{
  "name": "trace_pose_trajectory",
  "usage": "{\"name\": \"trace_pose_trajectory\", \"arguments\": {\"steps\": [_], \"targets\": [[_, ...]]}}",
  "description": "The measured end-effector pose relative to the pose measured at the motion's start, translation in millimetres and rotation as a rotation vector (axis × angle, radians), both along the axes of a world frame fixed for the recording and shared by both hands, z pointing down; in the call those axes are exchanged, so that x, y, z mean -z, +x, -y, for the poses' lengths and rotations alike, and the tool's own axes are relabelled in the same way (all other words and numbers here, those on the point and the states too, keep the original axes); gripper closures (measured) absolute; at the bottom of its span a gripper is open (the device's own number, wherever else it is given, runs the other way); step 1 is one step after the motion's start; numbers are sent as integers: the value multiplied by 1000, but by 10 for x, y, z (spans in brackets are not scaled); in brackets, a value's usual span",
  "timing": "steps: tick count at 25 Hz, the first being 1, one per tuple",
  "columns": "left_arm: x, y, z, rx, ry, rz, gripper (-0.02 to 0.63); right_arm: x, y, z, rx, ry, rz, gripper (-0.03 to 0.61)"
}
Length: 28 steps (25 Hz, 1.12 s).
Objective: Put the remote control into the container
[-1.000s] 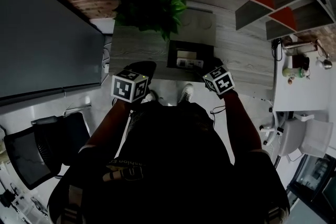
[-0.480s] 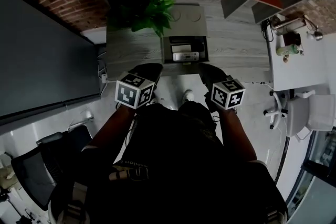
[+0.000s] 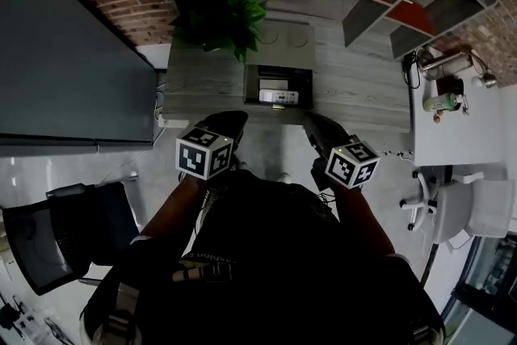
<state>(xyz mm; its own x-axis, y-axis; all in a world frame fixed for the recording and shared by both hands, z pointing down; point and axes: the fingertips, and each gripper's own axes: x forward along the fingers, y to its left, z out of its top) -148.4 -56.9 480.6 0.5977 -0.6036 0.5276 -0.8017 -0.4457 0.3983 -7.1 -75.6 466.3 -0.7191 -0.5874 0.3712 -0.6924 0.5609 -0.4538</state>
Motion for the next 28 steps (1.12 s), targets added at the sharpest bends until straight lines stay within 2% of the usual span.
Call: {"name": "trace_pose_trajectory", "arguments": {"steps": [6, 11, 16, 23, 28], "targets": [[173, 457, -129, 49, 65, -1, 607, -1, 368, -186, 98, 48, -43, 571], [91, 642, -426, 127, 32, 29, 607, -161, 669, -407, 147, 11, -64, 572], [-38, 701, -707, 171, 2, 51, 607, -210, 767, -505, 185, -29, -1, 572], [-147, 687, -883, 117, -29, 84, 607, -142, 732, -677, 148, 0, -26, 572], [49, 558, -853, 82, 12, 67, 607, -81, 583, -799, 112, 35, -58, 572]]}}
